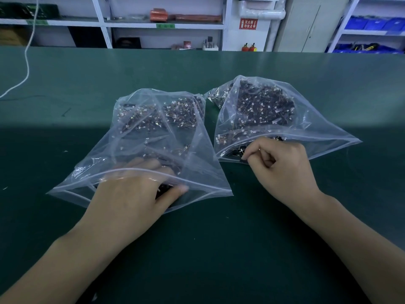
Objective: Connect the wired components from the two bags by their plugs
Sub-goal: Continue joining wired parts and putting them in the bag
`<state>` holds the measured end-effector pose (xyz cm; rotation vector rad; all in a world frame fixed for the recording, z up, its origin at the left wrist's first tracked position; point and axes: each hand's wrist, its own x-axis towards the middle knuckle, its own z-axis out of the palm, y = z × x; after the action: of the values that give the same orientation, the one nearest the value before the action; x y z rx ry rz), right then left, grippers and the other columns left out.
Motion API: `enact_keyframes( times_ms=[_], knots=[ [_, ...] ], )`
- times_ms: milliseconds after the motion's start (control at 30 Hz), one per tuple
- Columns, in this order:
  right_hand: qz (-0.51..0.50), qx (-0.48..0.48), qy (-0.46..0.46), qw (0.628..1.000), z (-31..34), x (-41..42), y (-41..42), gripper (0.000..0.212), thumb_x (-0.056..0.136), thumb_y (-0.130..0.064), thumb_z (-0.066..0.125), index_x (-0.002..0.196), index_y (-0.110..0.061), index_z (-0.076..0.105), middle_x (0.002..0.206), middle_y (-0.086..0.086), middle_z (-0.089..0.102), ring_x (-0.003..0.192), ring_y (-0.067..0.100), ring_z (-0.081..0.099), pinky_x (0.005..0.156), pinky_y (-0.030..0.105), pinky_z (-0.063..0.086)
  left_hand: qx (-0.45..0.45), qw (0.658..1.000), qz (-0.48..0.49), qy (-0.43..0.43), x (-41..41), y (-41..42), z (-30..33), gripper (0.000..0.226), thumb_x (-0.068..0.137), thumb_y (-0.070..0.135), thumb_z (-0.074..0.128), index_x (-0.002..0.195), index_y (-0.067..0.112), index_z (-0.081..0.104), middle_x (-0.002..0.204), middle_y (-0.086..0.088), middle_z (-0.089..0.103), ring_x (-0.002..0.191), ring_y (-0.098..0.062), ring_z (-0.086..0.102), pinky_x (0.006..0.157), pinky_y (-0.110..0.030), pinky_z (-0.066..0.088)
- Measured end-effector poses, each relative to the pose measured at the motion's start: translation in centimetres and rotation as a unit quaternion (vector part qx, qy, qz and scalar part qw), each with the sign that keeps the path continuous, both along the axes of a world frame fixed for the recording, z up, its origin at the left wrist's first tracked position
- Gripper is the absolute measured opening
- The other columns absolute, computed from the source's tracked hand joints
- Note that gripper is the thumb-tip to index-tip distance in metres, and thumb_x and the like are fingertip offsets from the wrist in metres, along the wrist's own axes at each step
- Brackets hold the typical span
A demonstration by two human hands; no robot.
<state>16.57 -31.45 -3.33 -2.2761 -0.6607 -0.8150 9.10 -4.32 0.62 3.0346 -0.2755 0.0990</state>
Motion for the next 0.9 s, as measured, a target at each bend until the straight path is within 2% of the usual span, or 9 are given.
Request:
enact_keyframes(
  times_ms=[33, 100, 200, 267, 467, 600, 700, 833, 900],
  knots=[
    [0.003, 0.002, -0.003, 1.0, 0.0, 0.0, 0.0, 0.024, 0.087, 0.006, 0.068, 0.078, -0.014, 0.074, 0.052, -0.01, 0.032, 0.05, 0.012, 0.04, 0.054, 0.03, 0.046, 0.015, 0.999, 0.014, 0.033, -0.1, 0.1, 0.0, 0.069, 0.097, 0.073, 0.019, 0.124, 0.038, 0.072, 0.121, 0.014, 0.072, 0.117, -0.009, 0.065, 0.098, -0.031, 0.052],
    [0.007, 0.01, -0.008, 1.0, 0.0, -0.1, 0.1, 0.023, 0.087, 0.005, 0.067, 0.078, -0.014, 0.074, 0.051, -0.009, 0.033, 0.049, 0.013, 0.041, 0.054, 0.031, 0.046, -0.004, 1.0, -0.014, 0.022, 0.2, 0.4, -0.8, 0.065, 0.097, 0.072, 0.022, 0.123, 0.04, 0.072, 0.119, 0.015, 0.072, 0.115, -0.007, 0.065, 0.096, -0.028, 0.052],
    [0.017, 0.017, -0.015, 1.0, -0.1, -0.1, 0.2, 0.022, 0.087, 0.004, 0.066, 0.078, -0.013, 0.075, 0.052, -0.007, 0.034, 0.049, 0.012, 0.041, 0.055, 0.026, 0.043, -0.036, 0.991, -0.086, -0.097, 0.4, 1.0, -1.2, 0.028, 0.1, 0.051, 0.057, 0.1, 0.035, 0.08, 0.103, 0.014, 0.073, 0.102, -0.014, 0.068, 0.082, -0.035, 0.056],
    [0.025, 0.019, -0.018, 0.999, -0.2, -0.2, 0.4, 0.022, 0.087, 0.006, 0.067, 0.078, -0.013, 0.076, 0.053, -0.009, 0.033, 0.05, 0.011, 0.041, 0.056, 0.025, 0.044, -0.057, 0.98, -0.113, -0.151, 0.3, 1.0, -1.7, 0.013, 0.095, 0.037, 0.072, 0.091, 0.031, 0.081, 0.096, 0.013, 0.072, 0.093, -0.017, 0.068, 0.072, -0.037, 0.056],
    [0.094, 0.042, -0.016, 0.995, -0.1, -1.2, 1.1, 0.018, 0.093, 0.0, 0.063, 0.096, -0.01, 0.077, 0.056, -0.003, 0.037, 0.052, 0.007, 0.039, 0.059, 0.015, 0.035, -0.127, 0.943, -0.155, -0.266, 0.3, 0.8, -2.5, 0.017, 0.104, 0.034, 0.063, 0.097, 0.026, 0.075, 0.098, 0.017, 0.071, 0.086, -0.009, 0.069, 0.065, -0.027, 0.053],
    [0.186, 0.031, -0.019, 0.982, 0.0, -2.7, 1.9, 0.021, 0.099, -0.016, 0.065, 0.116, -0.009, 0.074, 0.064, -0.007, 0.05, 0.058, -0.005, 0.041, 0.065, 0.006, 0.033, -0.207, 0.919, -0.22, -0.254, -0.1, 0.1, -2.8, 0.02, 0.109, 0.034, 0.062, 0.098, 0.022, 0.073, 0.097, 0.017, 0.066, 0.086, -0.008, 0.065, 0.067, -0.031, 0.053],
    [0.249, 0.039, -0.003, 0.968, 0.0, -3.5, 2.5, 0.029, 0.1, -0.027, 0.065, 0.125, -0.012, 0.069, 0.074, -0.012, 0.052, 0.061, -0.004, 0.042, 0.064, 0.01, 0.035, -0.307, 0.899, -0.223, -0.219, -0.4, -0.8, -3.0, 0.019, 0.107, 0.033, 0.064, 0.096, 0.019, 0.071, 0.093, 0.014, 0.063, 0.082, -0.012, 0.064, 0.069, -0.032, 0.051],
    [0.282, 0.056, -0.005, 0.958, 0.3, -4.1, 2.9, 0.034, 0.098, -0.042, 0.068, 0.123, -0.021, 0.06, 0.08, -0.008, 0.058, 0.058, 0.001, 0.044, 0.061, 0.01, 0.033, -0.439, 0.869, -0.176, -0.145, -0.8, -1.8, -3.1, 0.013, 0.101, 0.037, 0.067, 0.092, 0.027, 0.069, 0.076, 0.008, 0.063, 0.066, -0.014, 0.063, 0.062, -0.021, 0.048],
    [0.278, 0.045, -0.025, 0.959, 0.5, -4.1, 3.1, 0.037, 0.095, -0.042, 0.076, 0.12, -0.021, 0.061, 0.086, -0.011, 0.061, 0.066, -0.007, 0.048, 0.068, 0.005, 0.033, -0.524, 0.832, -0.154, -0.093, -1.0, -2.1, -3.1, 0.01, 0.098, 0.037, 0.068, 0.094, 0.028, 0.07, 0.073, 0.0, 0.067, 0.06, -0.015, 0.064, 0.056, -0.023, 0.052]
  ],
)
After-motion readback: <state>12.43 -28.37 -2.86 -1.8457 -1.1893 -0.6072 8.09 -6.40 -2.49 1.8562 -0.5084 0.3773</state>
